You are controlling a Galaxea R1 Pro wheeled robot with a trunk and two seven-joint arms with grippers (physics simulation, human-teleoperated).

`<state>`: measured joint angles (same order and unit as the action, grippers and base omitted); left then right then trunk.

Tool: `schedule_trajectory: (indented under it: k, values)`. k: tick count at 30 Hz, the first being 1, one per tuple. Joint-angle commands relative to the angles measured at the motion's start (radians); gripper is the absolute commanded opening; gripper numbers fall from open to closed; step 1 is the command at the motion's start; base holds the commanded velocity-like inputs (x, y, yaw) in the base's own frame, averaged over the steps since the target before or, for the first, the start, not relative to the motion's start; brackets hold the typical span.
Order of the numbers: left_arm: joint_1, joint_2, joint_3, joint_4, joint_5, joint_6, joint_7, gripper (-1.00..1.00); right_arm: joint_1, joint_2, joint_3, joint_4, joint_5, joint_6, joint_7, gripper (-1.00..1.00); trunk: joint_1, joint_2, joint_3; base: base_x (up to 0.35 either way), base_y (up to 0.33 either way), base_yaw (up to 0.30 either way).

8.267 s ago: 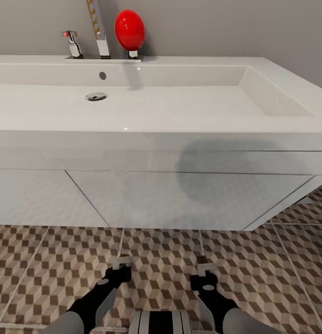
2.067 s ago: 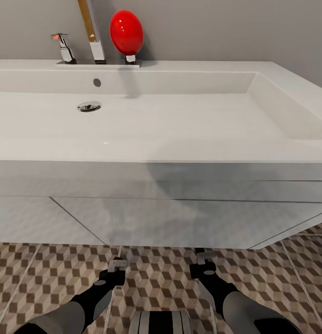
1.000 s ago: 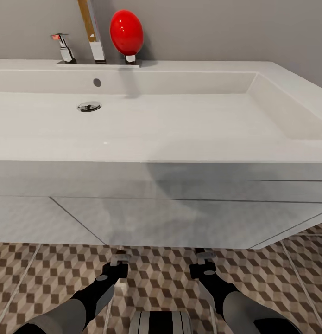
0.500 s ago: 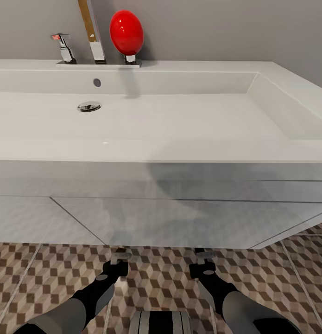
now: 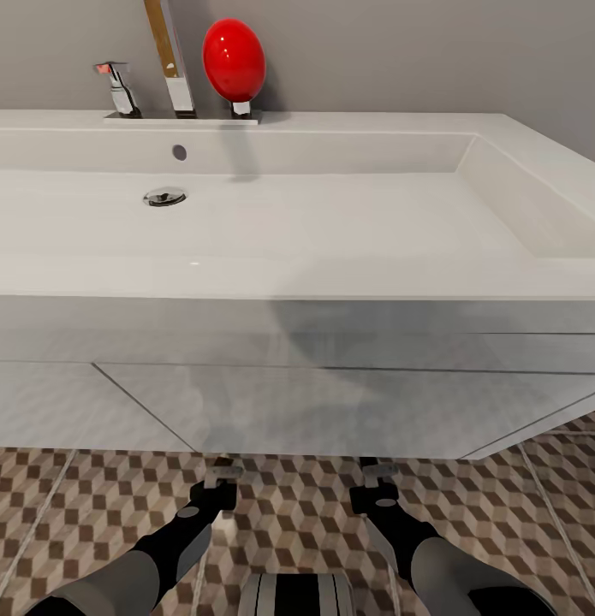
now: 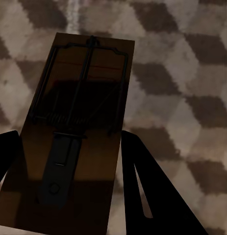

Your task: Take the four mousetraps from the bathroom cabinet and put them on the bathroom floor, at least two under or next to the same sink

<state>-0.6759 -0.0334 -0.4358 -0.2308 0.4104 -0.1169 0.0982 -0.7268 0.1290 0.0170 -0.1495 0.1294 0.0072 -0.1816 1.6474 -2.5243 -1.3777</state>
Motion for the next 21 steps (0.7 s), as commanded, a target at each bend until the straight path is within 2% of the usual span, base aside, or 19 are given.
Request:
schedule_trajectory:
  k: [1, 21]
  values:
    - [-0.001, 0.000, -0.009, 0.001, 0.002, -0.003, 0.009, -1.00, 0.000, 0.000, 0.001, 0.001, 0.007, 0.000, -0.004, -1.00, 0.000, 0.000, -0.001, 0.000, 0.000, 0.000]
    - [-0.001, -0.002, -0.014, -0.005, -0.005, -0.003, 0.010, -1.00, 0.000, -0.002, -0.002, 0.001, 0.007, -0.004, -0.004, -1.00, 0.000, 0.000, -0.001, 0.000, 0.000, 0.000]
